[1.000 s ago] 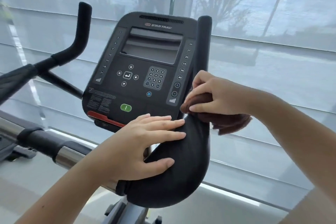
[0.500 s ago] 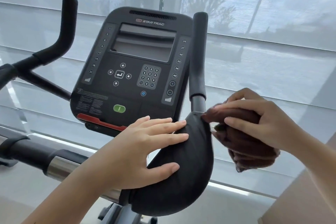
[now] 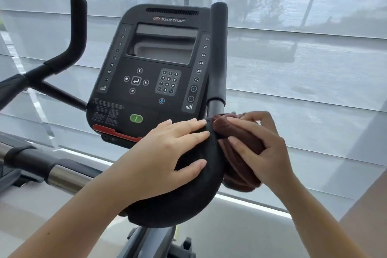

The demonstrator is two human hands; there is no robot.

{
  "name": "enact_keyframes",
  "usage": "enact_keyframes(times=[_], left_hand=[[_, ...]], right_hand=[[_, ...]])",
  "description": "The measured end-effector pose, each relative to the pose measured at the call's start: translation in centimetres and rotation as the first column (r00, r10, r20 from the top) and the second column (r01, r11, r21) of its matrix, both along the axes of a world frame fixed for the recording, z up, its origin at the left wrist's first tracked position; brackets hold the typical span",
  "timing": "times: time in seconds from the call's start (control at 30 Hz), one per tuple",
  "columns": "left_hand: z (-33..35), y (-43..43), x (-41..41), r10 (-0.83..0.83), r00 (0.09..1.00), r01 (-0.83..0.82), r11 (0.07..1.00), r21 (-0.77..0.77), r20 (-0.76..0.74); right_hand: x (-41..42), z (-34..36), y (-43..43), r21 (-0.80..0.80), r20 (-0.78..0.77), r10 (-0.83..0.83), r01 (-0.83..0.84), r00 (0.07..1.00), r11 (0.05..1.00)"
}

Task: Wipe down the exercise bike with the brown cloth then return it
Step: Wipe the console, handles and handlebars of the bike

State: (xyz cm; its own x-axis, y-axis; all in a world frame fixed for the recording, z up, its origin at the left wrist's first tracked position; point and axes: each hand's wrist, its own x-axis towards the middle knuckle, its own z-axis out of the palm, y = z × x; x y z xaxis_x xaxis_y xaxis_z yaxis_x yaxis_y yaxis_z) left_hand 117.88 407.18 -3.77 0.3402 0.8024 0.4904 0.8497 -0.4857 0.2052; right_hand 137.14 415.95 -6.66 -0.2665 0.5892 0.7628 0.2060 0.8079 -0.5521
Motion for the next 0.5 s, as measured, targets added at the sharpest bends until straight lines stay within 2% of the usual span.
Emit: enact_keyframes(times=[0.1, 0.2, 0.3, 0.4, 0.47, 0.5], left_hand=[[0.0, 0.1, 1.1, 0.061, 0.998, -0.062, 0.998, 0.004, 0.023], [-0.2, -0.1, 2.1, 0.109, 0.994, -0.109, 0.993, 0.036, 0.005], [-0.1, -0.2, 2.8, 0.138, 0.99, -0.136, 0.988, 0.074, -0.014], [-0.1, -0.2, 2.9, 0.162, 0.987, -0.161, 0.984, 0.081, -0.01], [-0.2, -0.2, 2.8, 0.174, 0.985, -0.175, 0.982, 0.077, 0.009], [-0.3, -0.2, 2.8, 0.18, 0.984, -0.18, 0.981, 0.078, 0.016]], right_hand=[[-1.9, 1.9, 3.1, -0.034, -0.1, -0.102, 0.099, 0.99, 0.995], [-2.9, 1.5, 4.1, -0.111, -0.125, -0.034, 0.02, 0.992, 0.994], [-1.5, -0.4, 3.2, -0.108, -0.136, 0.079, -0.094, 0.988, 0.99], [0.2, -0.5, 3.5, -0.081, -0.06, 0.212, -0.216, 0.975, 0.973], [0.9, 0.4, 4.9, 0.005, 0.034, 0.229, -0.23, 0.973, 0.973], [1.0, 1.0, 6.0, 0.039, 0.029, 0.21, -0.211, 0.977, 0.977]])
